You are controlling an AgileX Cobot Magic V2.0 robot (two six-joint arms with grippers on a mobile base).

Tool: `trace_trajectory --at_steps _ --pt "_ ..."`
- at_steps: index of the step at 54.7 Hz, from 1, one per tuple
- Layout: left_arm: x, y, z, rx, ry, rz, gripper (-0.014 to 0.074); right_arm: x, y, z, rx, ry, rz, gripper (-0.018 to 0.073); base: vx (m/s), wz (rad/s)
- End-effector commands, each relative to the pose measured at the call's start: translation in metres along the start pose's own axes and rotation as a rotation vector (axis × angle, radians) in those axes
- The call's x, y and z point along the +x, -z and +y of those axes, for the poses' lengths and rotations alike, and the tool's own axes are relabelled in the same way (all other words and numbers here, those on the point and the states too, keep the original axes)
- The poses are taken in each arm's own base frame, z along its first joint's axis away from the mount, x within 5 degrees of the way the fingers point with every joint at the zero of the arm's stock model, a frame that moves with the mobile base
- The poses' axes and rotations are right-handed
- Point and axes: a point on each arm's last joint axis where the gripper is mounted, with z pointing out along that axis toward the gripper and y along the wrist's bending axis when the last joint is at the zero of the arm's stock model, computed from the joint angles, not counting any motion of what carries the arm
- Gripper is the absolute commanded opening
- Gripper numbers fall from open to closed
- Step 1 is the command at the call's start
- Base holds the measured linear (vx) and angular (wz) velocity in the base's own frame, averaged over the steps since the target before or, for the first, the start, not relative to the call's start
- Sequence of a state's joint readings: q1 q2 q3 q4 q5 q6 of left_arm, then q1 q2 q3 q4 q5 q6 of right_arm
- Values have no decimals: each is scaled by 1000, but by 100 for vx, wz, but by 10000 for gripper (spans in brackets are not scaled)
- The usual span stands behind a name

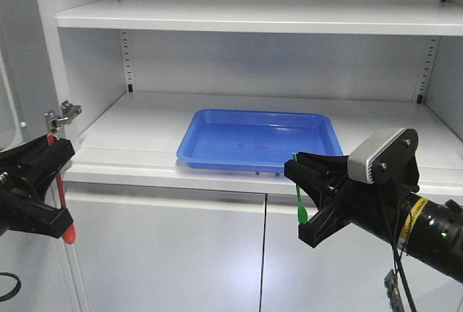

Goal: Sort red and green spoons into left cabinet
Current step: 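Move both held spoons forward over the blue tray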

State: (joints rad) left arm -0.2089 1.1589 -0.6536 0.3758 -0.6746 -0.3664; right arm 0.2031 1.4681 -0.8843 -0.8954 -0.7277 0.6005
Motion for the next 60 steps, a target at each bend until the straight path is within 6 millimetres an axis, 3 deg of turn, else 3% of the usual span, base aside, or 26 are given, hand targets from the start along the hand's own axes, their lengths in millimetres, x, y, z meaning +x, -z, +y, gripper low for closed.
trace_trajectory --at_steps 1,60 --pt "-21 1 -3 19 10 -121 182 -31 7 1 -16 42 -121 -9 24 -6" --pt "-21 1 -3 19 10 -121 182 -31 8 2 -17 62 -104 -9 18 -4"
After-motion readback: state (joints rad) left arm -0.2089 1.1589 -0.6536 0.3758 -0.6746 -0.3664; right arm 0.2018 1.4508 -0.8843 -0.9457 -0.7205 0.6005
